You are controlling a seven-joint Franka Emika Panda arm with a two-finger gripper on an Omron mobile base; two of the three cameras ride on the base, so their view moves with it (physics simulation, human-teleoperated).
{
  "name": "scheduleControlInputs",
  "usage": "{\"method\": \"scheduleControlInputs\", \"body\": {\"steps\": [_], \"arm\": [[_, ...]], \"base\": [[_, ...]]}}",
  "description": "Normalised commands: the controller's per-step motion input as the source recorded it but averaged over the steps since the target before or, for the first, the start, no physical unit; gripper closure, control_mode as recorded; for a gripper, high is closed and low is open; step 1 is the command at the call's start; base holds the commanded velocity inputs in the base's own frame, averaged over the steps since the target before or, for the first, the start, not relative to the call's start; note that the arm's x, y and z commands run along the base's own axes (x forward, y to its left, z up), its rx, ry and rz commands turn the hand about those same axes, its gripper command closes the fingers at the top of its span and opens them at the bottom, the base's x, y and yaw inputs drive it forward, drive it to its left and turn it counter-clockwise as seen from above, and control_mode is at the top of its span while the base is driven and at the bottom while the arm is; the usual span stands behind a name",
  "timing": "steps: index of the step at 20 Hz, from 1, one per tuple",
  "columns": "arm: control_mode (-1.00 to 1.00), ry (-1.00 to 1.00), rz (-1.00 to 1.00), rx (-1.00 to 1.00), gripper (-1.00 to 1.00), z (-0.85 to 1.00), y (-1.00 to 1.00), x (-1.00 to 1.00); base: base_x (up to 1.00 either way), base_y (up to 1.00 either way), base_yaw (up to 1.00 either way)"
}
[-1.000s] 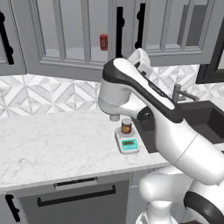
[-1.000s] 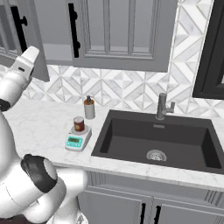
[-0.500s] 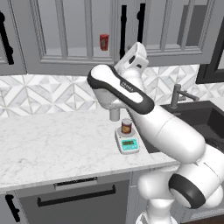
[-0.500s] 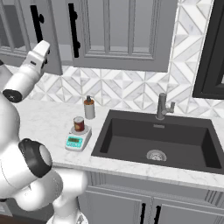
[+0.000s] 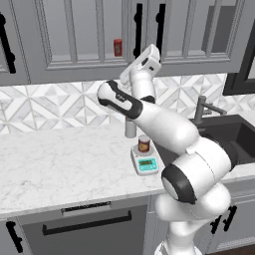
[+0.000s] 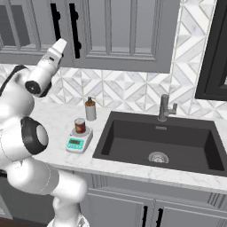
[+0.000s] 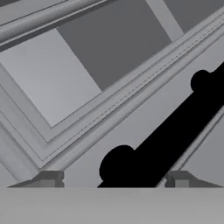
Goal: Pick the canned food and place it on the digital scale for weighing, and close the cabinet.
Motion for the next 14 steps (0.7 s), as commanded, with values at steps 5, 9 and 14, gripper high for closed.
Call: {"method": "scheduleControlInputs", "body": {"steps": [5, 9, 14], "arm": [[-1.0, -0.04, -0.04, 0.03, -1.0, -0.11, 0.0, 1.0], [-1.0, -0.03, -0.12, 0.05, -1.0, 0.01, -0.21, 0.42], [-1.0, 0.21, -0.12, 0.03, -1.0, 0.22, -0.59, 0.0]], "base": [[0.0, 0.0, 0.0], [0.0, 0.0, 0.0], [0.0, 0.0, 0.0]]}}
